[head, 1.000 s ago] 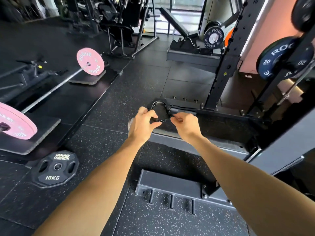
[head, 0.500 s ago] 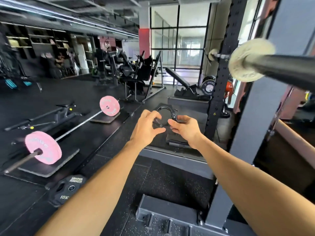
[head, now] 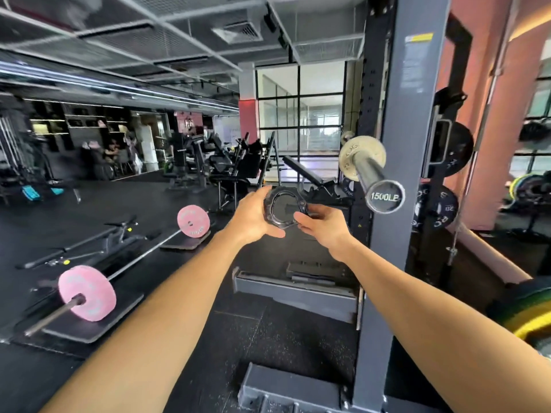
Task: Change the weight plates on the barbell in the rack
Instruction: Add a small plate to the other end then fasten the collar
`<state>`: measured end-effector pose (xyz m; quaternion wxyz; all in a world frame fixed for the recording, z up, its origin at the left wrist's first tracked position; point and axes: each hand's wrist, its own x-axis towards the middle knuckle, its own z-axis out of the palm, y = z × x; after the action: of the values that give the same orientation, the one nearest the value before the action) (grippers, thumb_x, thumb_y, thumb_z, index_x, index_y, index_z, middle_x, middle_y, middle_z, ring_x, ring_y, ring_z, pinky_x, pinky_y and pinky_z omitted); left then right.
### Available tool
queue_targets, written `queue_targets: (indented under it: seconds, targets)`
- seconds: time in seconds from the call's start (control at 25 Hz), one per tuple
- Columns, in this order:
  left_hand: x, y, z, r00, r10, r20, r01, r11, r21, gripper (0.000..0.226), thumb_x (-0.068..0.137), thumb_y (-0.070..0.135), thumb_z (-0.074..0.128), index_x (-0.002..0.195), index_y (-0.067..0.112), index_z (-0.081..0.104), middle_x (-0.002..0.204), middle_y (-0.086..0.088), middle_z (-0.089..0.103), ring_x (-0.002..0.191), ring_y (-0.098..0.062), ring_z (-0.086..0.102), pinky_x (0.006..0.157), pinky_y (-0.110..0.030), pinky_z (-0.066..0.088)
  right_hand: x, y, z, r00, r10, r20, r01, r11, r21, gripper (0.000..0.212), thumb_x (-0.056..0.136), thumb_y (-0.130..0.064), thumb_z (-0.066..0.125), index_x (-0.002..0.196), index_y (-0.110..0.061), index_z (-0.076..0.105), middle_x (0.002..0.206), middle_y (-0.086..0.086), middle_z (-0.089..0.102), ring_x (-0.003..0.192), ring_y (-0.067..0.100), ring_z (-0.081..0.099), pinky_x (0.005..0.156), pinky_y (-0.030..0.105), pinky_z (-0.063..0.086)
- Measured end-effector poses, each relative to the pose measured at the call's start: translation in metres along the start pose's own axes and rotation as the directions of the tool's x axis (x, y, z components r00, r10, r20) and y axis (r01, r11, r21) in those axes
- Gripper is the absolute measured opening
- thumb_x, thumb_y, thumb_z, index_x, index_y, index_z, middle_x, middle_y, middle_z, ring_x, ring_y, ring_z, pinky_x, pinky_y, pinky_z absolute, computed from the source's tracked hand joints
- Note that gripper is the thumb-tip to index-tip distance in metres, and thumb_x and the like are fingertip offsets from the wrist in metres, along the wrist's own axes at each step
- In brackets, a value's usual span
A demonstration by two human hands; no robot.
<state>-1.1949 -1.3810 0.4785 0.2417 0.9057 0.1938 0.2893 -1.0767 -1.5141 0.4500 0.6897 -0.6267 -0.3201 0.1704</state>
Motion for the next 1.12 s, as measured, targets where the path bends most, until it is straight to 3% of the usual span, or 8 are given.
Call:
queue_targets:
  seconds: [0.12,0.2,0.32,0.48,0.68,0.84,1.0,1.12]
  targets:
    - [-0.019,0.016,-0.014,0.999,0.051,-0.016,-0.051,0.999,-0.012,0.087,0.045,0.020,0.096,0.124,0.024,0.061,0.099,0.006,0.063,0.089,-0.010,0.062,0.085,-0.017,0.050,-0.023,-0.018,-0.004,0.999,-0.039,0.008,0.039,0.999,-0.010,0.029,0.084,-0.015,0.072,0.111,-0.005,0.065,0.099,0.012,0.070,0.091,0.023,0.068,0.090,0.030,0.055]
    - [-0.038,0.026,-0.026,0.998,0.059,-0.037,-0.060,0.998,-0.026,0.072,0.048,0.013,0.096,0.113,0.017,0.065,0.084,0.012,0.055,0.074,0.000,0.054,0.064,-0.001,0.039,-0.041,-0.026,0.000,0.999,-0.047,0.012,0.048,0.998,-0.040,0.030,0.086,-0.015,0.071,0.114,-0.006,0.065,0.097,0.010,0.069,0.089,0.021,0.067,0.088,0.028,0.055]
    - [-0.064,0.036,-0.044,0.995,0.084,-0.047,-0.085,0.996,-0.041,0.066,0.049,0.011,0.095,0.107,0.013,0.065,0.077,0.015,0.054,0.065,0.003,0.051,0.056,-0.001,0.036,-0.068,-0.038,0.008,0.999,-0.048,0.021,0.049,0.998,-0.025,0.023,0.087,-0.013,0.069,0.109,-0.010,0.065,0.095,0.007,0.068,0.088,0.019,0.065,0.088,0.027,0.055]
    - [-0.089,0.053,-0.059,0.987,0.141,-0.078,-0.138,0.990,0.042,0.074,0.047,0.026,0.096,0.113,0.014,0.063,0.081,0.015,0.049,0.071,-0.006,0.050,0.062,-0.013,0.038,-0.102,-0.058,0.007,0.996,-0.087,-0.010,0.087,0.996,-0.032,0.018,0.088,-0.013,0.068,0.103,-0.020,0.063,0.092,0.006,0.067,0.088,0.021,0.063,0.096,0.038,0.052]
    - [-0.112,0.092,-0.056,0.975,0.207,-0.084,-0.195,0.972,0.133,0.084,0.048,0.047,0.093,0.119,0.018,0.060,0.095,0.006,0.049,0.091,-0.019,0.051,0.080,-0.039,0.051,-0.148,-0.080,-0.022,0.991,-0.115,-0.075,0.102,0.983,-0.151,0.023,0.088,-0.016,0.068,0.111,-0.017,0.063,0.110,0.026,0.067,0.086,0.022,0.060,0.098,0.048,0.050]
    - [-0.124,0.129,-0.044,0.960,0.273,-0.058,-0.267,0.960,0.083,0.081,0.051,0.042,0.093,0.120,0.014,0.061,0.105,0.000,0.054,0.100,-0.020,0.052,0.077,-0.030,0.042,-0.179,-0.094,-0.054,0.980,-0.146,-0.139,0.116,0.973,-0.201,0.011,0.087,-0.018,0.069,0.092,-0.026,0.064,0.106,0.019,0.070,0.087,0.022,0.064,0.096,0.045,0.052]
    - [-0.127,0.156,-0.030,0.943,0.329,-0.051,-0.326,0.943,0.066,0.080,0.050,0.043,0.093,0.120,0.019,0.063,0.103,-0.002,0.056,0.096,-0.020,0.052,0.078,-0.031,0.044,-0.195,-0.105,-0.081,0.970,-0.166,-0.178,0.122,0.965,-0.232,0.031,0.090,-0.015,0.066,0.120,-0.008,0.062,0.096,0.013,0.067,0.085,0.020,0.061,0.091,0.035,0.053]
    - [-0.120,0.170,-0.024,0.939,0.338,-0.059,-0.332,0.940,0.082,0.089,0.050,0.047,0.092,0.130,0.028,0.057,0.102,0.005,0.053,0.096,-0.019,0.053,0.081,-0.036,0.050,-0.198,-0.115,-0.093,0.960,-0.196,-0.203,0.147,0.962,-0.232,0.033,0.091,-0.013,0.064,0.123,-0.013,0.059,0.095,0.009,0.065,0.084,0.018,0.060,0.081,0.026,0.054]
